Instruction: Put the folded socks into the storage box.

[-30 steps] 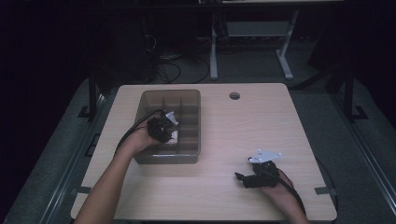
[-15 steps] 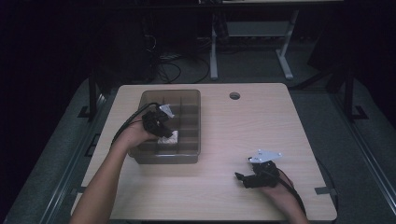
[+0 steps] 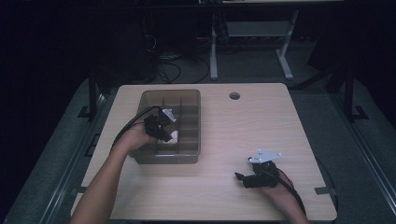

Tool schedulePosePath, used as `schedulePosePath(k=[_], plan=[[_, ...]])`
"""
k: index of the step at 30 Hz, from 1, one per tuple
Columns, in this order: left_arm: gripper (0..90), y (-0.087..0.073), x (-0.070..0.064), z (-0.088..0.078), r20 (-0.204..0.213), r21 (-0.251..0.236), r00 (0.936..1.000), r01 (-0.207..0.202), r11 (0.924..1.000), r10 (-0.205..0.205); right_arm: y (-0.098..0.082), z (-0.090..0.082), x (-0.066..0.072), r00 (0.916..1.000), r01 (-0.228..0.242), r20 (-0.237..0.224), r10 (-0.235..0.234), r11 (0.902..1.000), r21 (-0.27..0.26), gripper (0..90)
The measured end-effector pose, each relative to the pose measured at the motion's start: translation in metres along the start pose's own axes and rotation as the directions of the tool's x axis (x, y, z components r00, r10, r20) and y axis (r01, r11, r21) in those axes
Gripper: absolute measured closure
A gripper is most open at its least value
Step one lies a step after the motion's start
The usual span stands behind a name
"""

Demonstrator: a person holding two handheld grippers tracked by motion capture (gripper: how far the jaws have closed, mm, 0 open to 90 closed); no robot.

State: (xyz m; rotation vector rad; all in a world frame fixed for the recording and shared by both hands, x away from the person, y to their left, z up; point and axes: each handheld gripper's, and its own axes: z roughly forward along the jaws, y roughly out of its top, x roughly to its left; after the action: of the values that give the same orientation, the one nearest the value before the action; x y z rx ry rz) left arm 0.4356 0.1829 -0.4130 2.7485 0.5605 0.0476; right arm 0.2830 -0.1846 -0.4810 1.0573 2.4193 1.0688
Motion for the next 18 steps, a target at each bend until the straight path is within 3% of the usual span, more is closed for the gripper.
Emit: schedulePosePath(k=[4,9,18], plan=[[90.0,-0.001,0.001,0.011,-0.001,0.017,1.0000,0.008,0.9998,-0.008,0.000,0.000,0.000,1.0000,-0.001,0.000,0.001,1.0000,0.001,19.4],[90.0,0.002,-0.001,0.016,-0.020,0.050,0.9997,-0.014,0.9986,0.015,0.000,0.000,0.000,1.0000,0.001,0.000,-0.001,1.0000,0.000,19.4],[90.0,-0.002,0.000,0.001,-0.011,-0.009,0.9999,0.012,0.9999,-0.012,0.000,0.000,0.000,1.0000,0.001,-0.001,-0.001,1.0000,0.000,19.4]])
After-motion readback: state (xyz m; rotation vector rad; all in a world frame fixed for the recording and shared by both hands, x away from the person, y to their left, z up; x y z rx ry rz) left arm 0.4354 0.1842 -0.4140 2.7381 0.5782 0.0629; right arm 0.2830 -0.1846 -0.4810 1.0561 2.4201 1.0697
